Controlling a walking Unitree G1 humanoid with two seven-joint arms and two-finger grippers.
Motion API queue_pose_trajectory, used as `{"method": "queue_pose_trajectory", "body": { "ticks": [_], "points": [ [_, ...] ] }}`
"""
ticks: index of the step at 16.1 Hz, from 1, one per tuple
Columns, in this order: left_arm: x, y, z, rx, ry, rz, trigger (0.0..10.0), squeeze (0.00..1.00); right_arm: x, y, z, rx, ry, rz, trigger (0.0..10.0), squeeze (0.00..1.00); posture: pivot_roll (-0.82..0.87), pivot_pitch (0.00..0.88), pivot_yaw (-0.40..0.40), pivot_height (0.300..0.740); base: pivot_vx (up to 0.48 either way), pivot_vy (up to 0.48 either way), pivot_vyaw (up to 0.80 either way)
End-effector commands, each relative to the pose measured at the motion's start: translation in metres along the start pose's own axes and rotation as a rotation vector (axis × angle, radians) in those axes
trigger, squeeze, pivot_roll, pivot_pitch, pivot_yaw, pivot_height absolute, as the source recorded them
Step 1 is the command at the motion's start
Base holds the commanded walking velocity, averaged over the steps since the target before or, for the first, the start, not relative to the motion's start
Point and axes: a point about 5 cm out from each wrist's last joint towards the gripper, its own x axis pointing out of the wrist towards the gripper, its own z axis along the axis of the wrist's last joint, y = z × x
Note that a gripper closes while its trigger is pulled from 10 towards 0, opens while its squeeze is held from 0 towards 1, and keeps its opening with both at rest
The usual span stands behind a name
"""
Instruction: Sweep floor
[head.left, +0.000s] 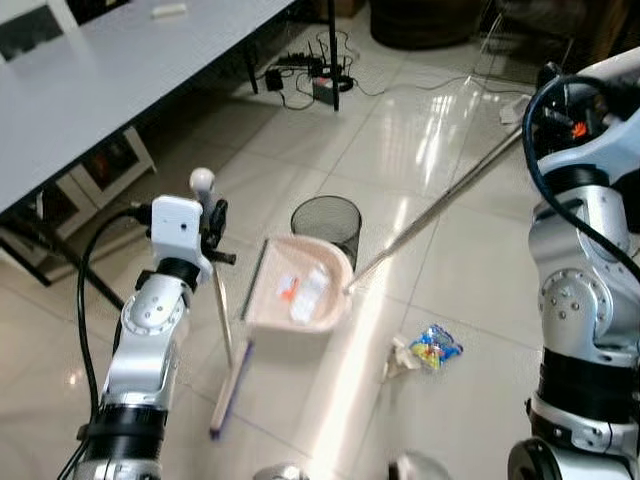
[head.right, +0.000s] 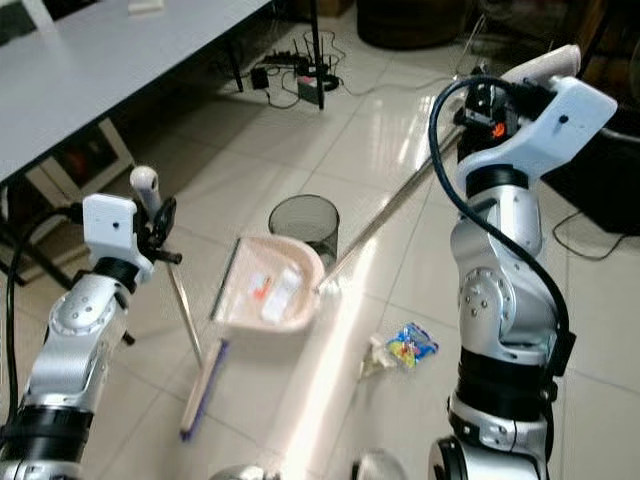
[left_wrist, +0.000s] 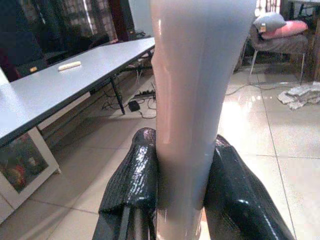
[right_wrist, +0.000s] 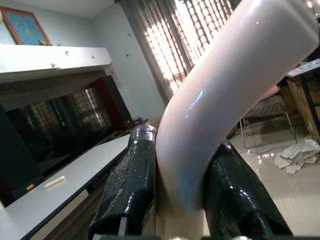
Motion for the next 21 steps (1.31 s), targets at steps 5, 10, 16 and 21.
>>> {"method": "queue_pose_trajectory", "body": {
  "ticks": [5,10,16,21],
  "points": [
    [0.004,0.001,0.011,0.023,-0.049,0.004,10.0,0.00,0.000,-0.001,0.012,0.032,-0.061,-0.006,10.0,0.00,-0.01,0.069,0.080,0.740,0.430,0.000,0.00],
    [0.001,0.004,0.008,0.022,-0.045,0.007,10.0,0.00,-0.001,-0.003,0.010,0.047,-0.058,-0.015,10.0,0.00,-0.01,0.048,0.074,0.740,0.431,0.000,0.00],
    [0.001,0.003,0.007,0.018,-0.041,0.004,10.0,0.00,-0.004,-0.007,0.010,0.018,-0.056,-0.024,10.0,0.00,-0.01,0.066,0.074,0.740,0.432,0.000,0.00],
    [0.000,0.006,0.006,0.023,-0.039,0.009,10.0,0.00,-0.004,-0.014,0.009,-0.001,-0.056,-0.040,10.0,0.00,-0.01,0.068,0.072,0.740,0.431,0.000,0.00]
  ]
}}
